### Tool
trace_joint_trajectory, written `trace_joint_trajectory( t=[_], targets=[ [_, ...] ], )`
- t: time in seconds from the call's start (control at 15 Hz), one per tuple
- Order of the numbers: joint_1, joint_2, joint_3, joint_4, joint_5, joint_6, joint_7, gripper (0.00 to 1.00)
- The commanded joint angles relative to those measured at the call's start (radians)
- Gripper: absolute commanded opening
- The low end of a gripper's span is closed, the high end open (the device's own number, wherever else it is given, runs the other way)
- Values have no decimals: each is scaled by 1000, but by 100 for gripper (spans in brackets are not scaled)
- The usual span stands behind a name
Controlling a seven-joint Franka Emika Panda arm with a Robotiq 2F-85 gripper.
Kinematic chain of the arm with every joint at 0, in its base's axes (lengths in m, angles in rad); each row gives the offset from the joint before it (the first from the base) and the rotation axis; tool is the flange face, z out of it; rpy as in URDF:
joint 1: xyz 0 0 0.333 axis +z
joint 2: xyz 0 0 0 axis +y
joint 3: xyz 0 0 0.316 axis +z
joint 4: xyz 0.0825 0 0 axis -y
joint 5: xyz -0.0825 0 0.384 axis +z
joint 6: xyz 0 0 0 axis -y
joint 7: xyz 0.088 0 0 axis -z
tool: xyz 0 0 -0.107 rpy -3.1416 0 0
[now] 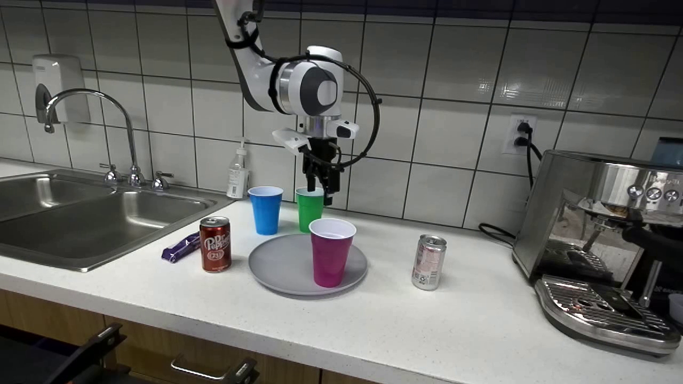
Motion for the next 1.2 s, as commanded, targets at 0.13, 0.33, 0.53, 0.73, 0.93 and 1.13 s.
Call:
trace_joint_trajectory(
  t=[0.13,0.33,0.53,0.73,0.93,1.13],
  targets=[
    [0,0,-1,2,1,-3,-1,100],
    [-1,8,4,11,10,-7,3,100],
    [-3,27,11,28,20,-9,3,100],
    [-4,41,17,41,28,-8,3,100],
    [-5,59,22,62,36,-6,6,100],
    [-6,68,23,82,48,-6,9,100]
  ],
)
